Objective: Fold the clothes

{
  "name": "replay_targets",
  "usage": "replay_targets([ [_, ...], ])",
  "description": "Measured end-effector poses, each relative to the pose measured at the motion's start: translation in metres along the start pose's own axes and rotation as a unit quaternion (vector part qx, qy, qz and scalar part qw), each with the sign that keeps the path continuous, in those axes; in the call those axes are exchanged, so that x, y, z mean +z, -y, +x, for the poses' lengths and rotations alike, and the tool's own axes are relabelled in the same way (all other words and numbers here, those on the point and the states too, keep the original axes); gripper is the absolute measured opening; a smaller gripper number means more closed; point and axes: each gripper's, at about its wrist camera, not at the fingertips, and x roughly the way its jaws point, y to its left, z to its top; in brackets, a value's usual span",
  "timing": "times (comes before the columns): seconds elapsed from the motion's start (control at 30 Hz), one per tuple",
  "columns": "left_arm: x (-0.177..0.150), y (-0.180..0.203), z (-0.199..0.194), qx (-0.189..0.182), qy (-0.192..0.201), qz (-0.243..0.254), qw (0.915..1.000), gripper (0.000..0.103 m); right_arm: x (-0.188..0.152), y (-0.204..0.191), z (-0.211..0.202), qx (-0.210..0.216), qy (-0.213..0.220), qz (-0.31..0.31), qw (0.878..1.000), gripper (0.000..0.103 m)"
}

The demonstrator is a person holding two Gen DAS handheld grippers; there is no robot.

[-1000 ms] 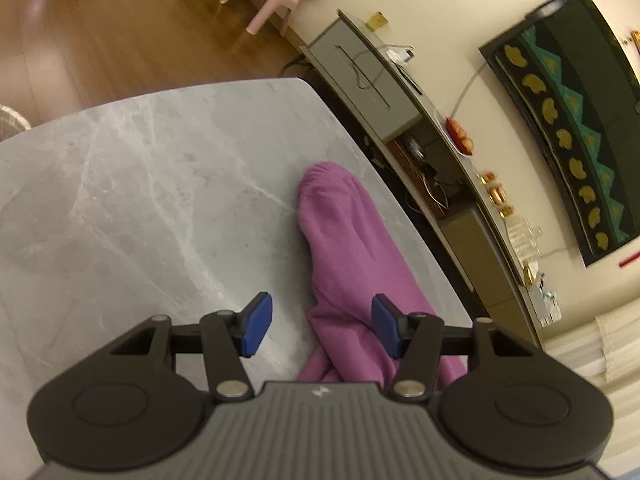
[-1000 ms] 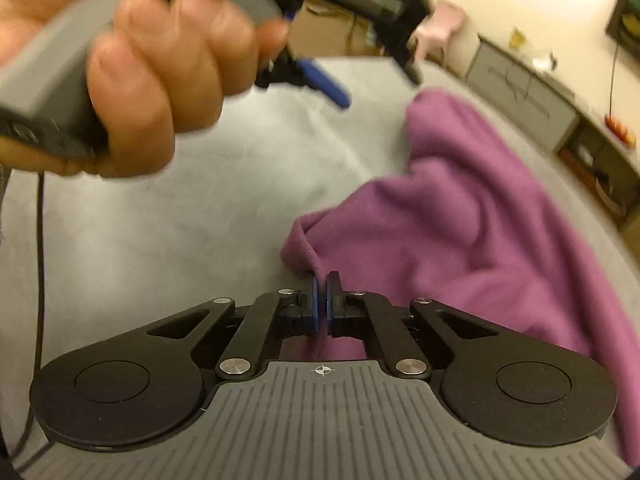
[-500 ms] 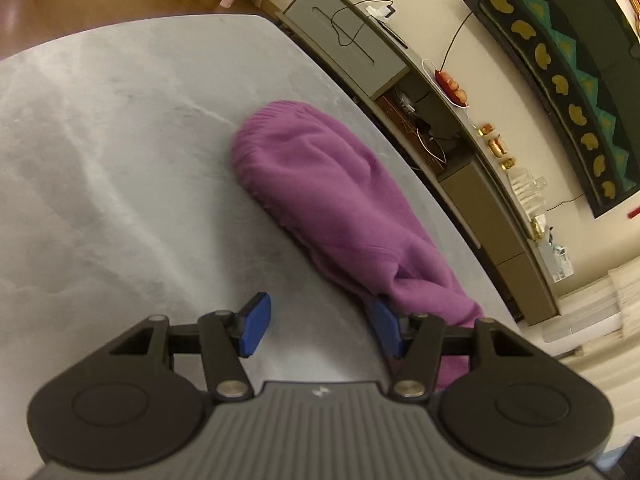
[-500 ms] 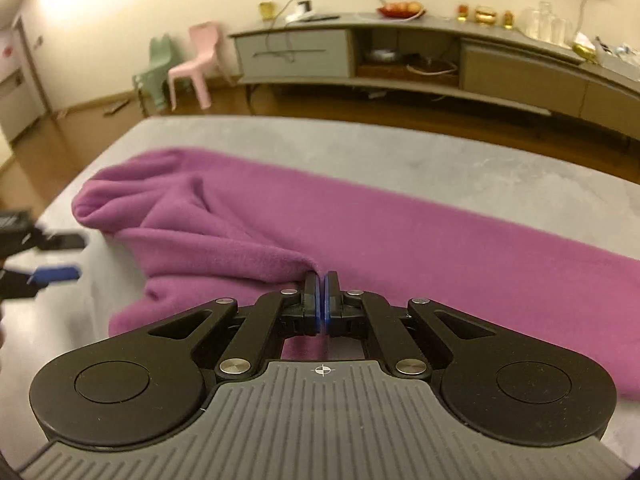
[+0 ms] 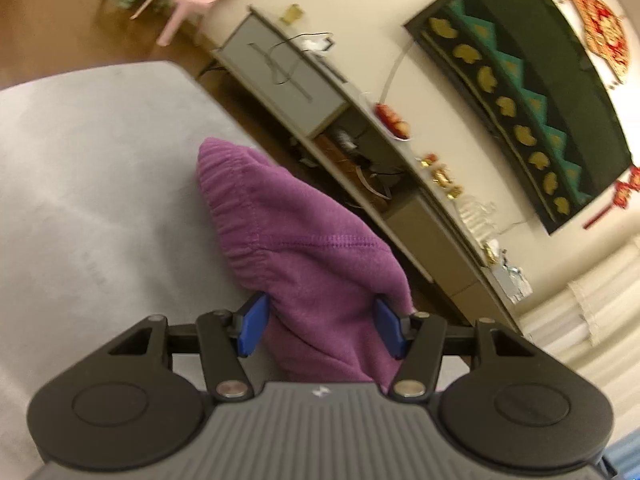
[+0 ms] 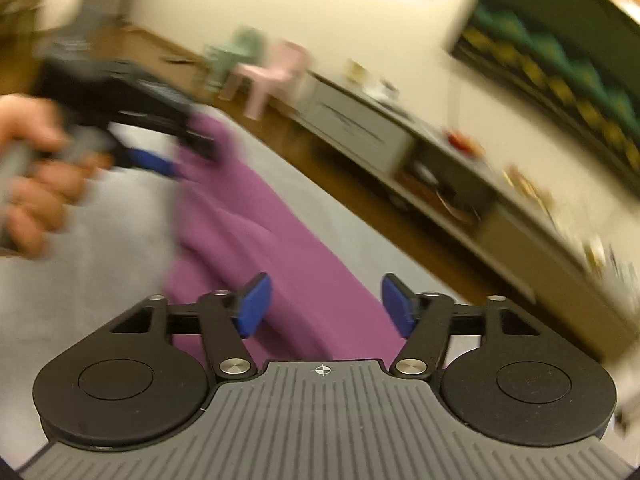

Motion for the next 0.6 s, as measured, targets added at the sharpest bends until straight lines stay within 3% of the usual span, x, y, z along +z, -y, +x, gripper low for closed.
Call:
replay_targets([
  [0.1, 0.001, 0.003, -0.001, -0.035, -0.002, 0.003, 0.9994, 0.057, 0.012, -0.035, 0.026, 0.015, -0.016, -0.105, 0.994, 0.072],
  [0.13, 0.001, 0.002, -0.002, -0.042, -0.001, 0.003, 0.9991, 0.057, 0.014, -0.043, 0.039, 0.017, -0.029, -0.133, 0.991, 0.062],
  [0.2, 0.002, -0.001, -0.006, -0.052, 0.002, -0.003, 0.9986, 0.057, 0.02, -0.04, 0.063, 0.033, -0.064, -0.127, 0.989, 0.005],
  [0.23, 0.003, -0.004, -0.009, -0.058, 0.005, -0.012, 0.9982, 0.058, 0.025, -0.03, 0.07, 0.043, -0.074, -0.095, 0.992, 0.0],
  [0.33, 0.003, -0.01, -0.02, -0.072, 0.027, -0.042, 0.9962, 0.065, 0.043, 0.02, 0.06, 0.072, -0.047, 0.066, 0.994, 0.0],
  [0.43, -0.012, -0.021, -0.03, -0.093, 0.038, -0.087, 0.9911, 0.071, 0.055, 0.066, 0.051, 0.098, -0.022, 0.21, 0.973, 0.0],
  [0.53, -0.032, -0.032, -0.034, -0.14, 0.014, -0.167, 0.9759, 0.071, 0.056, 0.093, 0.056, 0.126, -0.022, 0.291, 0.948, 0.0],
  [0.6, -0.044, -0.037, -0.037, -0.163, 0.008, -0.218, 0.9622, 0.072, 0.055, 0.098, 0.058, 0.128, -0.023, 0.314, 0.941, 0.0],
])
